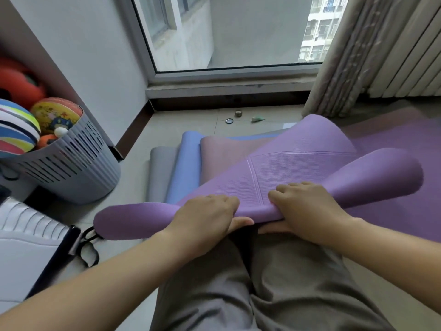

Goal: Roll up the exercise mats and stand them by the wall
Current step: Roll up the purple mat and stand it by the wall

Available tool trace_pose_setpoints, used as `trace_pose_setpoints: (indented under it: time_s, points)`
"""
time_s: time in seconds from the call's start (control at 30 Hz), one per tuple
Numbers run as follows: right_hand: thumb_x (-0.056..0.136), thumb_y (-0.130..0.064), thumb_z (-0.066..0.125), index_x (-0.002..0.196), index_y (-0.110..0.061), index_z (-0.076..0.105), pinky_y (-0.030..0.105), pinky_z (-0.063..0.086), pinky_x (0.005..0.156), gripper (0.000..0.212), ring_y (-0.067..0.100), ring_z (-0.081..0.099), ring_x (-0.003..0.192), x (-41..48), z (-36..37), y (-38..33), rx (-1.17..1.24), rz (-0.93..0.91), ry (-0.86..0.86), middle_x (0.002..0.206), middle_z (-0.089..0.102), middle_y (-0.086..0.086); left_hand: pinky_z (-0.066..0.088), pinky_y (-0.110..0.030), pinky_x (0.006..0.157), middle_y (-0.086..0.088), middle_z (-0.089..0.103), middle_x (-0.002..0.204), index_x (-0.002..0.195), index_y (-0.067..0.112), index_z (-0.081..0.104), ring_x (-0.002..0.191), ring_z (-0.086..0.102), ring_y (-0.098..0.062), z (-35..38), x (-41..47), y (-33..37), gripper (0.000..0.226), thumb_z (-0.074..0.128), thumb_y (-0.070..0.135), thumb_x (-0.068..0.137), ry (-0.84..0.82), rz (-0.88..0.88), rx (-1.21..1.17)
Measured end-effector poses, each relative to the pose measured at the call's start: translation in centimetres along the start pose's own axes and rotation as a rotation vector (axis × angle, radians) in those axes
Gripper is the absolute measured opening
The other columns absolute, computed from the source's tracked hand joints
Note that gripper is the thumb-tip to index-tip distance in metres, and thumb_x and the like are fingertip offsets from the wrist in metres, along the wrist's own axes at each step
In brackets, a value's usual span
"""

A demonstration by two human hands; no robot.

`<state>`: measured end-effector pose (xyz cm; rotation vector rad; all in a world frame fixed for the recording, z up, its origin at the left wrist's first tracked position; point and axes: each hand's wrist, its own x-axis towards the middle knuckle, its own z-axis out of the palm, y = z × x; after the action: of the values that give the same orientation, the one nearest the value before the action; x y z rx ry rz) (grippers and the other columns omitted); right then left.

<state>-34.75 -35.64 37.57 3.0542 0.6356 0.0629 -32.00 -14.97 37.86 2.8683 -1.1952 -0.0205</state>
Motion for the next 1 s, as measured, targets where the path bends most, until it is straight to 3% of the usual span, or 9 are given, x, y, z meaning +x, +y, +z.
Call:
trace_pose_setpoints:
  time_s: [0.07, 0.13, 0.2, 0.33, 0.53, 0.6, 0.7, 0.83, 1.0]
  points:
    - [0.066, -0.083, 0.028, 0.081, -0.024, 0.038, 0.032, 0.030, 0.064, 0.062, 0.026, 0.059, 0.083, -0.5, -0.6, 0.2, -0.008, -0.037, 0.022, 0.087, 0.058, -0.001, 0.028, -0.032, 0.069, 0.002, 0.058, 0.108, 0.087, 0.023, 0.033, 0.102, 0.053, -0.021, -0.3, 0.0, -0.4, 0.041, 0.025, 0.063, 0.092, -0.063, -0.014, -0.072]
    - [0.072, -0.079, 0.030, 0.074, -0.021, 0.045, 0.033, 0.037, 0.055, 0.060, 0.025, 0.057, 0.067, -1.1, -1.2, 0.0, -0.047, -0.051, 0.081, 0.074, 0.057, 0.000, 0.024, -0.031, 0.066, 0.003, 0.058, 0.107, 0.086, 0.023, 0.034, 0.099, 0.052, -0.019, -0.5, -0.1, -1.0, 0.041, 0.026, 0.064, 0.091, -0.130, 0.008, -0.104]
    - [0.073, -0.073, 0.033, 0.069, -0.018, 0.050, 0.032, 0.040, 0.047, 0.058, 0.024, 0.052, 0.056, -1.6, 0.1, 0.7, -0.057, -0.050, 0.213, 0.065, 0.053, 0.000, 0.028, -0.033, 0.067, 0.003, 0.059, 0.106, 0.086, 0.023, 0.035, 0.096, 0.052, -0.020, 0.0, -0.1, -1.1, 0.043, 0.026, 0.065, 0.090, -0.190, 0.025, -0.127]
    - [0.077, -0.065, 0.040, 0.077, -0.016, 0.056, 0.039, 0.047, 0.056, 0.053, 0.028, 0.053, 0.066, -3.2, 2.9, 1.0, -0.067, 0.019, 0.238, 0.074, 0.055, 0.003, 0.041, -0.038, 0.076, 0.002, 0.060, 0.100, 0.080, 0.025, 0.033, 0.088, 0.052, -0.021, 0.8, 0.3, -1.5, 0.053, 0.012, 0.073, 0.078, -0.235, 0.014, -0.171]
    - [0.081, -0.069, 0.039, 0.064, -0.019, 0.052, 0.038, 0.031, 0.068, 0.055, 0.027, 0.051, 0.065, -4.2, 4.5, 1.1, 0.055, 0.181, 0.327, 0.061, 0.053, -0.002, 0.036, -0.036, 0.068, 0.009, 0.047, 0.076, 0.071, 0.024, 0.033, 0.077, 0.046, -0.018, 1.2, 1.7, -1.9, 0.046, 0.026, 0.066, 0.089, -0.289, -0.003, -0.267]
    - [0.083, -0.077, 0.026, 0.061, -0.023, 0.044, 0.035, 0.027, 0.059, 0.061, 0.025, 0.049, 0.060, -3.2, 4.1, 1.8, 0.131, 0.175, 0.255, 0.057, 0.051, -0.004, 0.030, -0.032, 0.063, 0.008, 0.043, 0.068, 0.069, 0.024, 0.034, 0.070, 0.042, -0.015, 1.0, 2.1, -2.1, 0.042, 0.031, 0.057, 0.094, -0.285, -0.007, -0.306]
    - [0.067, -0.092, 0.011, 0.066, -0.021, 0.037, 0.034, 0.027, 0.056, 0.075, 0.018, 0.044, 0.067, -2.4, 3.4, 2.9, 0.296, 0.256, -0.083, 0.064, 0.049, -0.006, 0.031, -0.018, 0.060, 0.013, 0.045, 0.065, 0.071, 0.030, 0.038, 0.065, 0.044, -0.003, 1.0, 2.0, -2.3, 0.035, 0.034, 0.056, 0.092, -0.256, -0.029, -0.389]
    - [0.070, -0.087, 0.028, 0.075, -0.026, 0.042, 0.033, 0.039, 0.067, 0.062, 0.021, 0.049, 0.075, -2.0, 2.7, 3.4, 0.488, 0.234, -0.249, 0.072, 0.052, -0.008, 0.035, -0.015, 0.064, 0.014, 0.052, 0.072, 0.077, 0.034, 0.044, 0.071, 0.049, 0.000, 0.7, 1.7, -2.7, 0.039, 0.028, 0.070, 0.074, -0.330, -0.113, -0.478]
    - [0.081, -0.068, 0.045, 0.071, -0.026, 0.043, 0.023, 0.036, 0.062, 0.044, 0.006, 0.045, 0.066, -1.1, 1.1, 4.4, 0.521, 0.250, -0.303, 0.067, 0.052, -0.009, 0.036, -0.010, 0.063, 0.013, 0.052, 0.070, 0.083, 0.027, 0.051, 0.069, 0.049, 0.007, -0.3, 2.2, -3.4, 0.035, 0.036, 0.058, 0.091, -0.382, -0.096, -0.484]
